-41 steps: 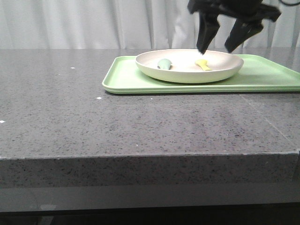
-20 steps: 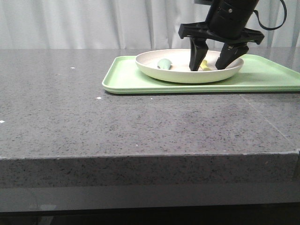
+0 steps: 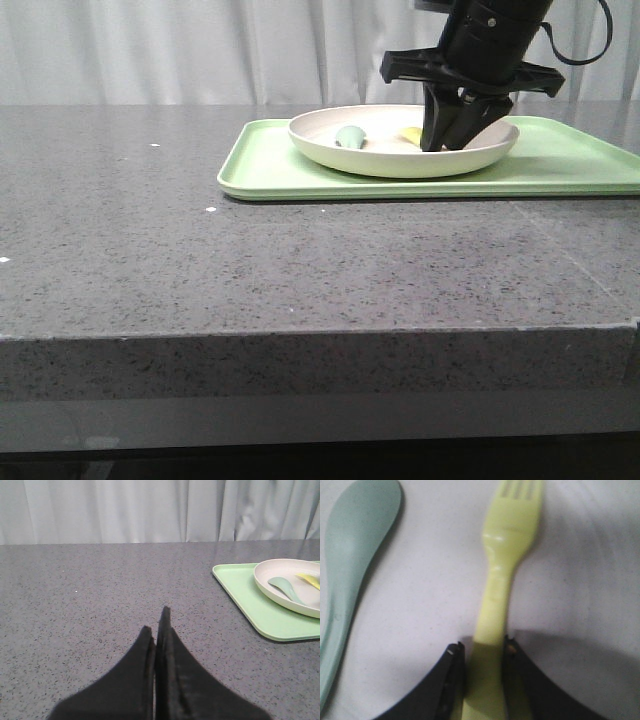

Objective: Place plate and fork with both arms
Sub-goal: 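Close the right gripper on the yellow fork handle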

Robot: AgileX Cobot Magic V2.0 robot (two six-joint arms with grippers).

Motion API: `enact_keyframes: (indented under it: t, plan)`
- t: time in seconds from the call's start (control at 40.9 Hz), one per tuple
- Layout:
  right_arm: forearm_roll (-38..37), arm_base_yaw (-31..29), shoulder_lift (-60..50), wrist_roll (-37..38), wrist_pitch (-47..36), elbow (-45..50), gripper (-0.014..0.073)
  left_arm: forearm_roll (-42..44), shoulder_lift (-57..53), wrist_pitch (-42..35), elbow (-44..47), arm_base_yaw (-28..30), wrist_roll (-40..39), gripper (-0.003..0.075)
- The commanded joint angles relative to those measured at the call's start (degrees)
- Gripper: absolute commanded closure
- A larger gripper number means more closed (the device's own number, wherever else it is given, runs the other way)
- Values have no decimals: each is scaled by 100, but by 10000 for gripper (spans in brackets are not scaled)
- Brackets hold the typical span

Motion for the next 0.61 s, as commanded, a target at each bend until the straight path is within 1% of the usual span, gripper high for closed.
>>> enact_keyframes:
  t: [0.0,0.098,0.587]
  plan:
    - [-13,-9,-311,-10,-77,-188,512,-10,38,-453,-154,13,-2,739]
    - [-13,-9,-321,-10,-77,-188,547,-10,38,-453,-154,13,-2,739]
    - [-13,-9,-421,-10,-104,-205,550,-10,38,-453,-154,13,-2,739]
